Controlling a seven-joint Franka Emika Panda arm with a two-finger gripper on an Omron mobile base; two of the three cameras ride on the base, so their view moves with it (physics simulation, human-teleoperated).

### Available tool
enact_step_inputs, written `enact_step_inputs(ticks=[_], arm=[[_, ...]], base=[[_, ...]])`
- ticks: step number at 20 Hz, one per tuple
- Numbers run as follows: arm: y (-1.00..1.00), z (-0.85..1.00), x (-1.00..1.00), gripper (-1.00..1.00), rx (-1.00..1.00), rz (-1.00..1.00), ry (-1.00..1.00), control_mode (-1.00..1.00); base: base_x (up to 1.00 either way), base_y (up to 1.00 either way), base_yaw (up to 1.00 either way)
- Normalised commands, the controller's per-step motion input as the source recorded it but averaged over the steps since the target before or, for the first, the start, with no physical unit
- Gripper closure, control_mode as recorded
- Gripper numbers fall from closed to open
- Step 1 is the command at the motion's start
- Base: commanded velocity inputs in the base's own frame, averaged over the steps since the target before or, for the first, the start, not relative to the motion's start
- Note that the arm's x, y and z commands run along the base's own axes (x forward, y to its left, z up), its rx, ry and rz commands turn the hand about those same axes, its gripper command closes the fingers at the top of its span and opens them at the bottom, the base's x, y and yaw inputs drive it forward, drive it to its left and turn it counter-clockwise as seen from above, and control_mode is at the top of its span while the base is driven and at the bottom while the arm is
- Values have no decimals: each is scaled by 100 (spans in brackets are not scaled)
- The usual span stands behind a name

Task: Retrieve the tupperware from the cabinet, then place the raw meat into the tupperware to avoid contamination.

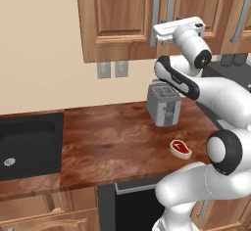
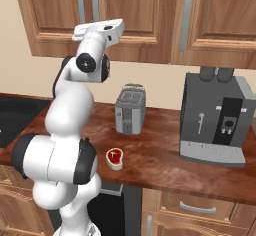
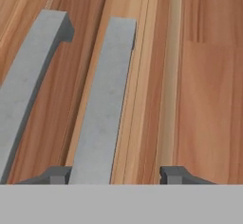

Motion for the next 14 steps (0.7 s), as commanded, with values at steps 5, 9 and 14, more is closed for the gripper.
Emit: enact_step_inputs(ticks=[5, 9, 14], arm=[[25, 0, -1, 100, 0, 0, 0, -100], [32, -3, 0, 100, -1, 0, 0, -100], [27, -1, 0, 100, -1, 0, 3, -100]], base=[[0, 0, 0], [0, 0, 0], [0, 0, 0]])
